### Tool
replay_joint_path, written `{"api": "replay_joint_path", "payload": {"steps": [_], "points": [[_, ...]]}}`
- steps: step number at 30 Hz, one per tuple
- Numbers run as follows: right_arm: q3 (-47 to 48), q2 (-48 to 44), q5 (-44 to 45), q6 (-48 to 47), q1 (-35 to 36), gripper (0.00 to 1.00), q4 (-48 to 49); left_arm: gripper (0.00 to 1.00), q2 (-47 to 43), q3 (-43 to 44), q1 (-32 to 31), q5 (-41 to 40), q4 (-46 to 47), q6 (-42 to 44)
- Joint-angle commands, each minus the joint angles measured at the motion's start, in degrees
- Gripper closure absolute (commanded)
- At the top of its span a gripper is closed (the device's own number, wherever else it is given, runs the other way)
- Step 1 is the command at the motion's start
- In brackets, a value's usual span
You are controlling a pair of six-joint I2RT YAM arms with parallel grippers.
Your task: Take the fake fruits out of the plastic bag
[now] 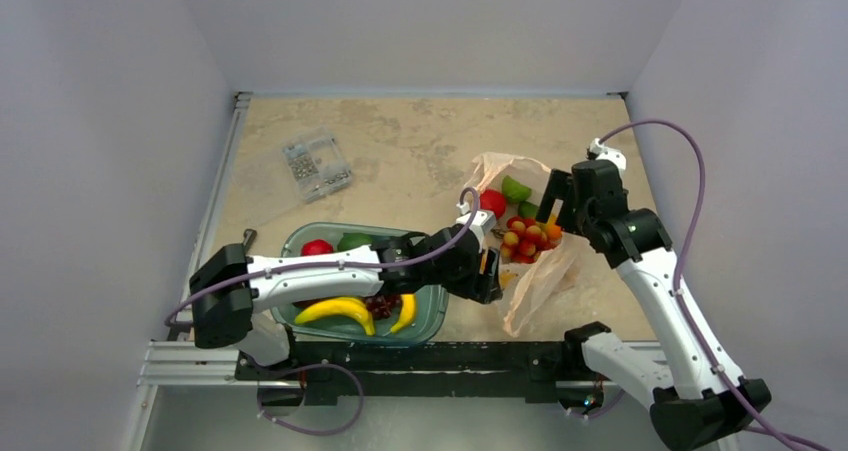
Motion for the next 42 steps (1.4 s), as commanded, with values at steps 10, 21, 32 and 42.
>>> {"api": "replay_joint_path", "payload": {"steps": [10, 21, 32, 42], "points": [[-13.82, -9.82, -6.72, 16.02, 0.14, 0.03, -11.64, 0.23, -2.39, 17.26, 0.08, 7.15, -9.11, 11.63], [-20.23, -20.06, -8.04, 15.49, 0.14, 0.90, -7.65, 0.24, 15.69, 32.27, 3.81, 10.26, -6.56, 17.58], [-21.04, -13.64, -10.17, 13.99, 0.14, 1.00, -6.07, 0.29, 16.41, 30.63, 7.53, 4.54, -7.26, 19.45], [-19.43, -14.44, -10.35, 12.04, 0.14, 1.00, -1.89, 0.35, 25.70, 35.36, 10.09, -0.35, -8.96, 19.81]]}}
